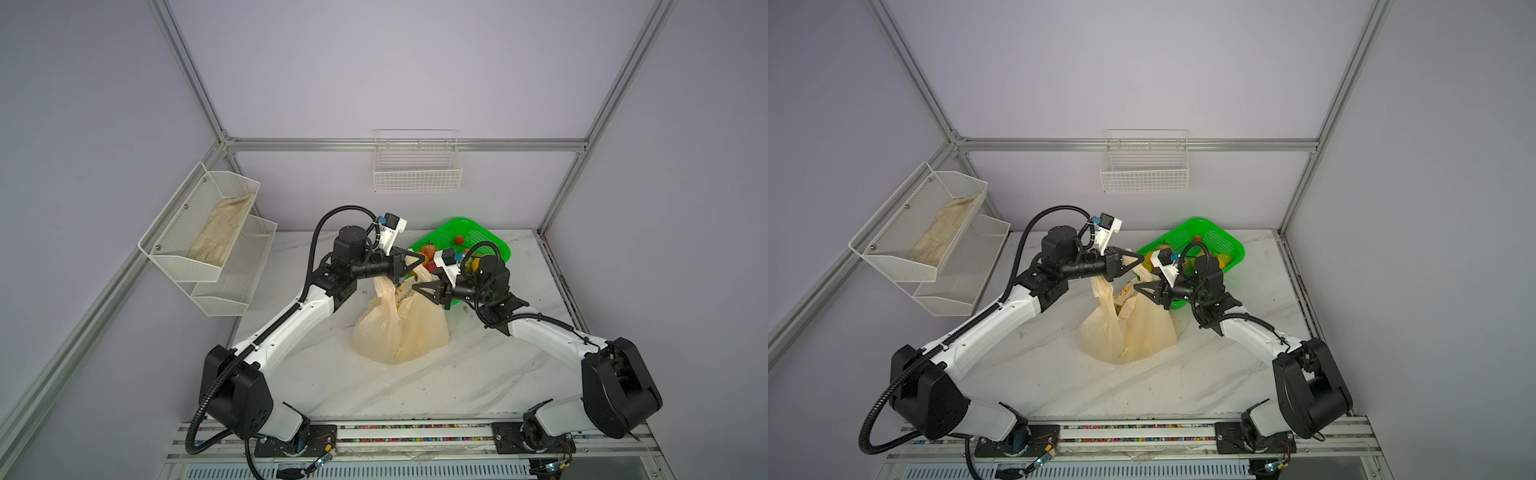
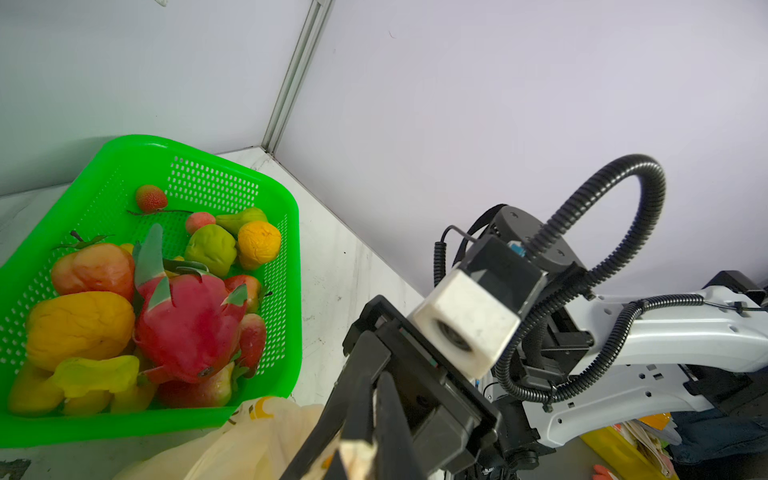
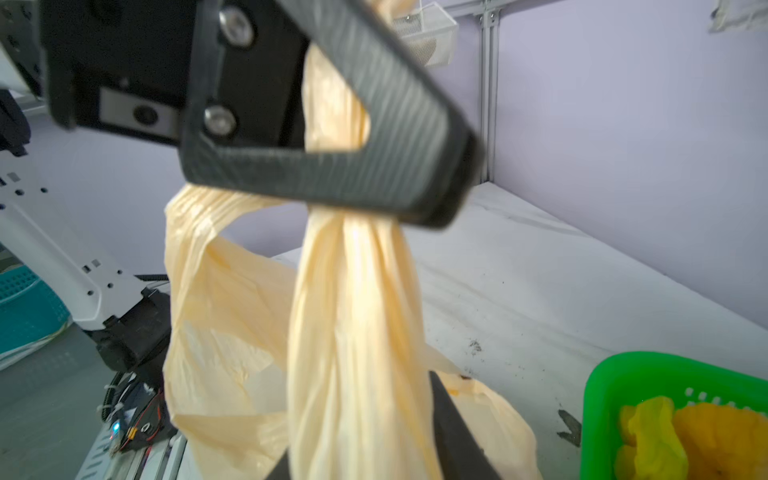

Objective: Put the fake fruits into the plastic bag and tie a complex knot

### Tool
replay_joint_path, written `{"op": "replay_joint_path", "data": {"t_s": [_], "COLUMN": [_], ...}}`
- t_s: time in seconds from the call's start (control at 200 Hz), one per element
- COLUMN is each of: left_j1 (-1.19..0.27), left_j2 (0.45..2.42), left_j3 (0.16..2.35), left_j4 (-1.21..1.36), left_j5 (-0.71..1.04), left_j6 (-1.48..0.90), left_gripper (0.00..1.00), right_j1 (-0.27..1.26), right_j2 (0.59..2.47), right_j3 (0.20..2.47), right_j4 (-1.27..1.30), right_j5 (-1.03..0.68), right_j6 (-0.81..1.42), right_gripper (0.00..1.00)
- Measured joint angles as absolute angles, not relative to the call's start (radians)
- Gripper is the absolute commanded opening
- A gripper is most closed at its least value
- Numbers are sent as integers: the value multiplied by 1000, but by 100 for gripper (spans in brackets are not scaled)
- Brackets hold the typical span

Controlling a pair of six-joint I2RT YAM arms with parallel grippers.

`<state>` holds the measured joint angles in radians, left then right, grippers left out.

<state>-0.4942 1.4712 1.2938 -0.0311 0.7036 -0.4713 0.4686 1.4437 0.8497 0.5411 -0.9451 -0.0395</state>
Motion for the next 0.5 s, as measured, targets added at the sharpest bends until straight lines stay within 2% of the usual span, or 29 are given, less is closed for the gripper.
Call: {"op": "replay_joint_path", "data": {"t_s": [0.245, 0.43, 0.5], "left_j1": [-485, -485, -485], "left_j2": [1471, 1471, 1471], "left_j3": [1294, 1294, 1294], "left_j4": [-33, -22, -17], "left_j5": [720, 734, 738], "left_j6": [-479, -479, -479], "left_gripper": [0, 0, 15], "right_j1": [465, 465, 465], "right_j2": [1444, 1444, 1444], "right_j3": [793, 792, 792], "right_j4": [602, 621, 624], "right_j5": [-988, -977, -953], "right_j6": [12, 31, 41], "right_gripper": [1, 0, 0]}}
